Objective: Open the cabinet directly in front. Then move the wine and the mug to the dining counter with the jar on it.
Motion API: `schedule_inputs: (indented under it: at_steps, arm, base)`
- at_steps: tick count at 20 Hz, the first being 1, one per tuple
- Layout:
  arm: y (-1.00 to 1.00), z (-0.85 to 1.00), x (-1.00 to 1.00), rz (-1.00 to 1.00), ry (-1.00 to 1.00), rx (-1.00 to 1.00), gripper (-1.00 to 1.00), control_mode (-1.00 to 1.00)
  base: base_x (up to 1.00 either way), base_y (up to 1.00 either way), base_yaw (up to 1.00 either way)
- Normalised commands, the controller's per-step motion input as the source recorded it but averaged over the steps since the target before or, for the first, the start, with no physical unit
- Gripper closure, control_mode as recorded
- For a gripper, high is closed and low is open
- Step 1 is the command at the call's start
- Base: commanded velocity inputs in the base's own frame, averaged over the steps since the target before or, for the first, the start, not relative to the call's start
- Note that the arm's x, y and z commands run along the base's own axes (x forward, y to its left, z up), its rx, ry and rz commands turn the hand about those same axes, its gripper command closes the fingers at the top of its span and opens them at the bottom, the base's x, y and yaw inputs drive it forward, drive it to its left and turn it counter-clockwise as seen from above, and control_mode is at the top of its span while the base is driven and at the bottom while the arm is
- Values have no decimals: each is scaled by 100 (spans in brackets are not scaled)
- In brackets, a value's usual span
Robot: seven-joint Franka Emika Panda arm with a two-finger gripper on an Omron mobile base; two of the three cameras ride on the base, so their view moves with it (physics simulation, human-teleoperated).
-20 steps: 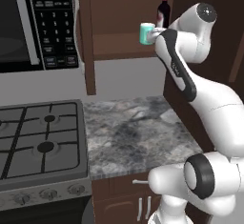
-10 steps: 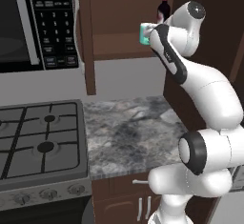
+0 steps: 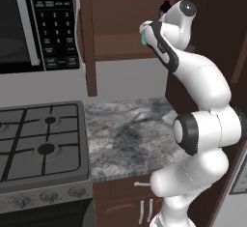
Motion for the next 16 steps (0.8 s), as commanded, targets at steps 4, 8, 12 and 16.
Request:
schedule_inputs:
  at_steps: [4,8,12,16]
  arm:
    - [2,0,45,0,0,0,-100,-100]
    - [12,0,5,0,0,-1,-100,-100]
    - [7,0,0,0,0,-1,-100,-100]
    - [0,0,0,0,0,0,-100,-100]
  base:
    - [0,0,0]
    - [0,0,0]
    - [0,0,0]
    - [0,0,0]
